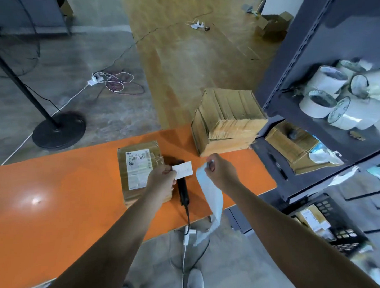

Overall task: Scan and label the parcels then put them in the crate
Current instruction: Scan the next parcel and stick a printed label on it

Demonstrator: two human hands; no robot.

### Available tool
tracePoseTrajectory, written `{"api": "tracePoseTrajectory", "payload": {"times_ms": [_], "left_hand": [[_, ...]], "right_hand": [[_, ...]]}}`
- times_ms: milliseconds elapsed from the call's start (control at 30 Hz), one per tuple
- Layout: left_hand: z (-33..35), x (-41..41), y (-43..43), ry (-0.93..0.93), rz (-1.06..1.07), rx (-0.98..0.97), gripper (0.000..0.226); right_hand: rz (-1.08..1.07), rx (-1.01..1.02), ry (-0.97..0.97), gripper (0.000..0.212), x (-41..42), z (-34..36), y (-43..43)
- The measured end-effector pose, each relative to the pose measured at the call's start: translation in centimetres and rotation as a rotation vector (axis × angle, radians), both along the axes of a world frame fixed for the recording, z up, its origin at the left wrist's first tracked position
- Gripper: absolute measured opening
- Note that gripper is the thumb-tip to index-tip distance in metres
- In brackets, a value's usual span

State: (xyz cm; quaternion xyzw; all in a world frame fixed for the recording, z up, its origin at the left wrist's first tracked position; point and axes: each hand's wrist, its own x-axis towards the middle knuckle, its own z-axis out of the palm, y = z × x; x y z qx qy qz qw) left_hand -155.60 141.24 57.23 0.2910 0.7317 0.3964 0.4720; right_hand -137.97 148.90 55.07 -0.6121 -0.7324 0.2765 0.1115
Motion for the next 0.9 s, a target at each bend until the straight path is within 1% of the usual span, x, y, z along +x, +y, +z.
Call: {"api": "tracePoseTrajectory", "payload": {"times_ms": [67, 167, 267, 333, 400, 467, 533, 600, 733, 800, 900], "left_hand": [[-0.8, 0.7, 0.5, 0.032, 0.001, -0.015, 0.013], [-1.9, 1.1, 0.8, 0.07, 0.005, -0.054, 0.013], [-2.6, 1.2, 0.9, 0.117, 0.038, -0.072, 0.012], [-2.7, 1.1, 1.0, 0.115, 0.082, -0.065, 0.01], [-2.7, 1.0, 0.8, 0.107, 0.104, -0.063, 0.011], [-2.5, 0.8, 0.7, 0.11, 0.099, -0.065, 0.011], [-2.2, 0.5, 0.7, 0.135, 0.086, -0.061, 0.011], [-1.9, 0.1, 0.6, 0.14, 0.087, -0.061, 0.013], [-1.7, -1.2, 0.3, 0.149, 0.099, -0.063, 0.014], [-1.5, -2.0, -0.1, 0.129, 0.12, -0.06, 0.012], [-1.5, -3.2, -0.9, 0.106, 0.141, -0.045, 0.012]], "right_hand": [[0.051, 0.003, -0.046, 0.016, 0.3, -1.4, 0.3], [0.035, -0.04, -0.059, 0.017, 0.4, -3.4, 0.5], [-0.067, -0.126, 0.077, 0.019, 0.2, -4.9, 0.4], [-0.119, -0.183, 0.163, 0.023, -0.1, -5.6, 0.3], [-0.146, -0.22, 0.208, 0.023, -0.4, -5.6, 0.3], [-0.17, -0.266, 0.242, 0.019, -0.8, -5.4, 0.5], [-0.165, -0.308, 0.262, 0.02, -1.3, -5.0, 0.6], [-0.15, -0.304, 0.279, 0.022, -2.0, -4.4, 0.6], [-0.144, -0.352, 0.435, 0.018, -3.6, -2.9, 0.1], [-0.103, -0.361, 0.447, 0.021, -4.7, -2.4, -0.3], [-0.044, -0.332, 0.426, 0.019, -6.4, -2.0, -1.2]]}}
